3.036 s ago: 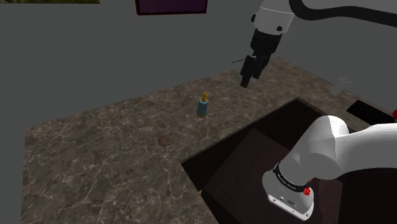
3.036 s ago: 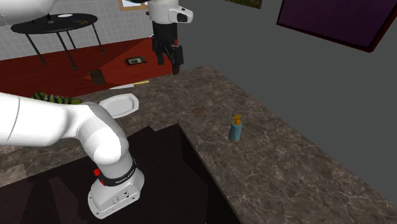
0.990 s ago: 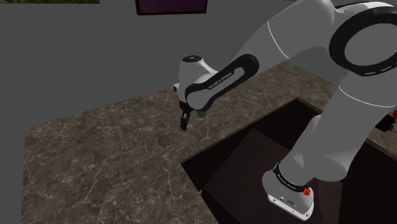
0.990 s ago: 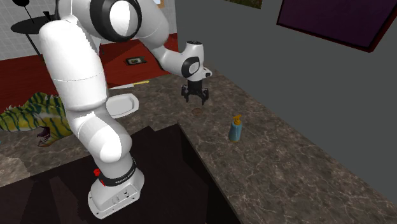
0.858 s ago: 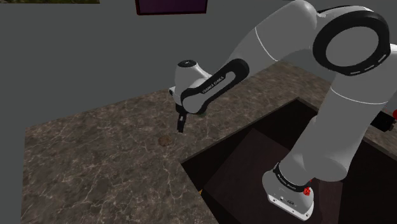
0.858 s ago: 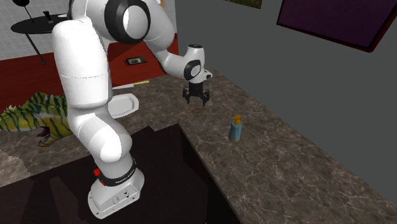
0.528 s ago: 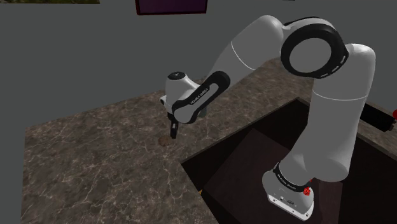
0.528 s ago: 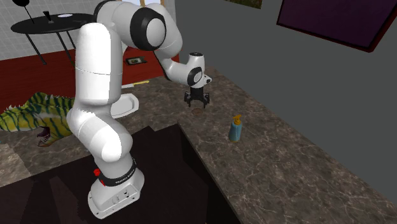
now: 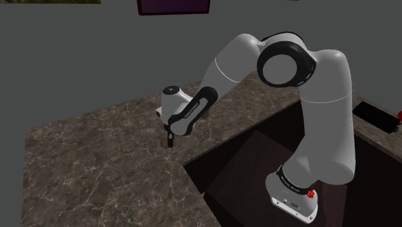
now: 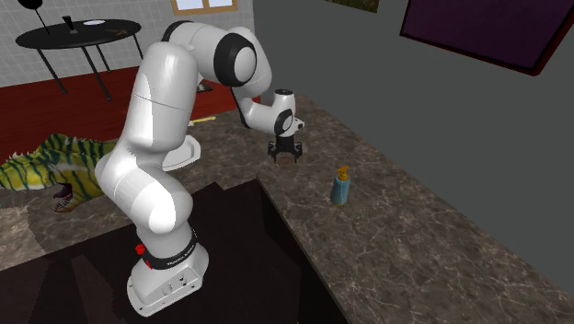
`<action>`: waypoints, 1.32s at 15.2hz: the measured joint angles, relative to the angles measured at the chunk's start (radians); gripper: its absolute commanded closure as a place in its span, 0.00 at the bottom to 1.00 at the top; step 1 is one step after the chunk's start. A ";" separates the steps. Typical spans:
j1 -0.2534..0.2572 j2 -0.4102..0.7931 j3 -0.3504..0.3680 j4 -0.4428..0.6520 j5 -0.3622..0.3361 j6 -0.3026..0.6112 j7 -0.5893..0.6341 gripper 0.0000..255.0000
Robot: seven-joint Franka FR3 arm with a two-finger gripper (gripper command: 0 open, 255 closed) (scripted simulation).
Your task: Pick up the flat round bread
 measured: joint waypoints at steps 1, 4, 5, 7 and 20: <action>0.002 0.010 -0.002 0.001 -0.002 0.009 0.002 0.00; 0.006 0.038 -0.006 0.008 -0.006 0.029 0.006 1.00; 0.006 0.040 -0.006 0.010 -0.006 0.030 0.006 1.00; 0.007 0.042 -0.007 0.011 -0.006 0.031 0.006 1.00; 0.000 -0.018 0.003 -0.007 0.002 -0.011 0.000 1.00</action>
